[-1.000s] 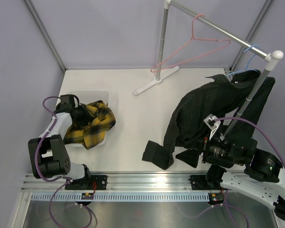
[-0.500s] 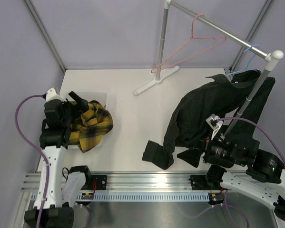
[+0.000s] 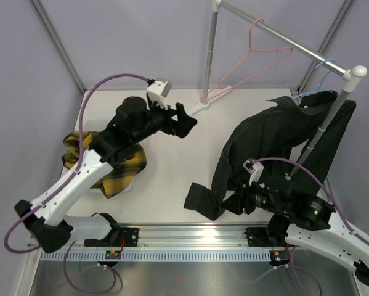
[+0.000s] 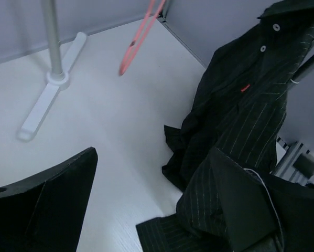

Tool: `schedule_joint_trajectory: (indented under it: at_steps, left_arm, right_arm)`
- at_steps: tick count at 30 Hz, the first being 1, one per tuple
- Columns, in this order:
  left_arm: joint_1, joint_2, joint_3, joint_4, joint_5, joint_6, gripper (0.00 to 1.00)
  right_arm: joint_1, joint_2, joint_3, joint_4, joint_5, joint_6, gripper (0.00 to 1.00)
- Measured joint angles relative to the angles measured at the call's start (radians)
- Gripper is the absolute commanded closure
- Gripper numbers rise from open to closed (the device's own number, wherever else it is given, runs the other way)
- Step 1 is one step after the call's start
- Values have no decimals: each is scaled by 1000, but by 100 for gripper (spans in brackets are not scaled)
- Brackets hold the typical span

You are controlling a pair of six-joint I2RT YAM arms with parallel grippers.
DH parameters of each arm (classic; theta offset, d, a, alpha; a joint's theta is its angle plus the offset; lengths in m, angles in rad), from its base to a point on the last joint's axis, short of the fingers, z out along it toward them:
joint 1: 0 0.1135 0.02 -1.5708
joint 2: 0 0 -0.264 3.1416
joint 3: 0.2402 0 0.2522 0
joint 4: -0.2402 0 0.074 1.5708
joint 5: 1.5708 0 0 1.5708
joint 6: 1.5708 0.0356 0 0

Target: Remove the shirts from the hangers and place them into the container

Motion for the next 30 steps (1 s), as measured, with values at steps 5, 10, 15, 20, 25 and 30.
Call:
schedule_joint_trajectory:
  at_steps: [5, 10, 15, 20, 25, 30]
  left_arm:
    - [-142, 261, 278, 18, -35, 95, 6]
    - [-209, 417, 430, 58, -1, 176, 3]
    - [-218, 487, 445, 123, 110, 241, 3]
    - [-219, 556, 473, 152, 200, 267, 2]
    - [-223, 631, 555, 158, 246, 272, 9]
    - [-225, 700, 656, 145, 275, 257, 70]
  right_arm:
    - [0, -59, -124, 6, -12, 85, 100]
    - [0, -118, -131, 3, -11, 114, 100]
    - [1, -168, -123, -47, -2, 118, 100]
    - [1, -188, -100, -89, 5, 117, 100]
    - [1, -190, -90, -100, 7, 117, 100]
    - [1, -198, -84, -108, 8, 117, 100]
